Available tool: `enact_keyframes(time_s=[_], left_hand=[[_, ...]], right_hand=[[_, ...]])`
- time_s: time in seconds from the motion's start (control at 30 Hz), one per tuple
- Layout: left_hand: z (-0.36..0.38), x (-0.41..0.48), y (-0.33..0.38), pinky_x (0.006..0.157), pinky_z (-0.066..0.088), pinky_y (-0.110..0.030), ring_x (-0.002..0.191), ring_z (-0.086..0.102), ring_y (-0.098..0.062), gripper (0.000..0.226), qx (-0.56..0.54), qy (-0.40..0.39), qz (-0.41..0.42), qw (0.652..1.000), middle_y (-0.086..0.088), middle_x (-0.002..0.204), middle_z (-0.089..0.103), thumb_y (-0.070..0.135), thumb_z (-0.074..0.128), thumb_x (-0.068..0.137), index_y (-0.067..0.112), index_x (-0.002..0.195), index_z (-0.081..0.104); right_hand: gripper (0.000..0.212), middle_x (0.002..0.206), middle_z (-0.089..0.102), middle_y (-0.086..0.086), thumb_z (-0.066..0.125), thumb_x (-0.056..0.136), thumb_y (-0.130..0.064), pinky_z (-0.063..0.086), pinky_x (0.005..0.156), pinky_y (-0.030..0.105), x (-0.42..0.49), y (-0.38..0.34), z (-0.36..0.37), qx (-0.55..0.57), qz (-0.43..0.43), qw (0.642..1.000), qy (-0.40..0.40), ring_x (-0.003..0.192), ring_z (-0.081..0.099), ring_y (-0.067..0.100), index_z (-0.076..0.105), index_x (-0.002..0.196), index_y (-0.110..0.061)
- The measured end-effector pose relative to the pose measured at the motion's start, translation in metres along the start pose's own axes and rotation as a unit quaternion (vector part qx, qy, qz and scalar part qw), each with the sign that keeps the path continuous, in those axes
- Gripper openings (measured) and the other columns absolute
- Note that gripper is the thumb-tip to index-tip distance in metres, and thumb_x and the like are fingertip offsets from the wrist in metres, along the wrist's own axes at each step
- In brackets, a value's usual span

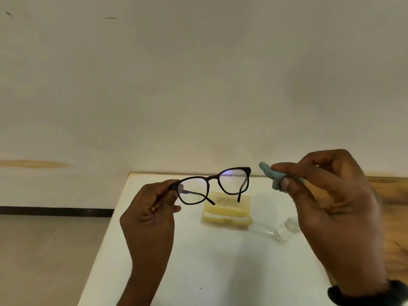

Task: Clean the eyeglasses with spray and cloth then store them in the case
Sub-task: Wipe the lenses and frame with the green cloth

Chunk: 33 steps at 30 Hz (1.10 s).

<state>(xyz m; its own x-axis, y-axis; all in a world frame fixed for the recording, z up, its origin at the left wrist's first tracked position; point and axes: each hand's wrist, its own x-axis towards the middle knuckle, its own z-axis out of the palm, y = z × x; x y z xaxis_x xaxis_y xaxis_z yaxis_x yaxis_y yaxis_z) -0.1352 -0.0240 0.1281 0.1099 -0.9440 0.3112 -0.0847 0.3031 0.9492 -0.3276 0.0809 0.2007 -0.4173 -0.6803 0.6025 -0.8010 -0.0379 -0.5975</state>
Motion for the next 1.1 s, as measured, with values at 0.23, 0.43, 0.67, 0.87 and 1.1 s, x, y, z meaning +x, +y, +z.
enact_keyframes(time_s=[0.23, 0.43, 0.67, 0.87, 1.1], left_hand=[[0.004, -0.004, 0.005, 0.063, 0.056, -0.018, 0.068, 0.070, -0.016, 0.012, -0.017, -0.018, -0.020, 0.999, 0.007, 0.089, 0.074, 0.020, 0.069, 0.084, 0.030, 0.089, 0.075], [0.004, -0.007, 0.006, 0.062, 0.056, -0.019, 0.074, 0.070, -0.018, 0.015, -0.025, -0.019, -0.011, 0.999, 0.002, 0.089, 0.075, 0.010, 0.069, 0.087, 0.022, 0.091, 0.076], [0.002, -0.005, -0.001, 0.062, 0.053, -0.013, 0.072, 0.069, -0.020, 0.027, -0.013, -0.013, -0.016, 1.000, 0.008, 0.087, 0.074, 0.003, 0.068, 0.088, 0.029, 0.088, 0.075], [0.000, -0.003, -0.002, 0.064, 0.056, -0.018, 0.070, 0.070, -0.015, 0.022, -0.009, -0.002, -0.032, 0.999, 0.009, 0.085, 0.075, 0.009, 0.071, 0.086, 0.031, 0.086, 0.075], [0.000, -0.003, 0.001, 0.071, 0.060, -0.037, 0.072, 0.071, -0.013, 0.008, -0.037, 0.009, -0.064, 0.997, 0.004, 0.086, 0.075, 0.030, 0.071, 0.078, 0.034, 0.083, 0.076]], right_hand=[[0.023, 0.095, 0.054, -0.006, 0.070, 0.082, -0.021, 0.048, 0.073, 0.044, -0.003, 0.005, 0.016, 0.003, 0.006, 1.000, 0.019, 0.091, 0.058, 0.024, 0.077, 0.101, -0.031], [0.026, 0.094, 0.055, -0.006, 0.069, 0.082, -0.016, 0.048, 0.073, 0.049, -0.013, 0.000, 0.039, -0.035, -0.025, 0.999, -0.006, 0.089, 0.054, 0.017, 0.076, 0.104, -0.029], [0.029, 0.096, 0.055, -0.009, 0.069, 0.081, -0.012, 0.049, 0.073, 0.046, -0.018, -0.004, 0.049, -0.023, -0.041, 0.997, -0.057, 0.090, 0.054, 0.015, 0.076, 0.101, -0.032], [0.030, 0.093, 0.055, -0.010, 0.071, 0.078, -0.013, 0.048, 0.073, 0.043, -0.017, -0.003, 0.046, -0.030, -0.062, 0.993, -0.099, 0.088, 0.054, 0.015, 0.076, 0.098, -0.035], [0.026, 0.093, 0.054, -0.015, 0.070, 0.078, -0.023, 0.048, 0.075, 0.037, -0.014, -0.002, 0.035, -0.038, -0.050, 0.987, -0.149, 0.089, 0.055, 0.013, 0.076, 0.097, -0.040]])
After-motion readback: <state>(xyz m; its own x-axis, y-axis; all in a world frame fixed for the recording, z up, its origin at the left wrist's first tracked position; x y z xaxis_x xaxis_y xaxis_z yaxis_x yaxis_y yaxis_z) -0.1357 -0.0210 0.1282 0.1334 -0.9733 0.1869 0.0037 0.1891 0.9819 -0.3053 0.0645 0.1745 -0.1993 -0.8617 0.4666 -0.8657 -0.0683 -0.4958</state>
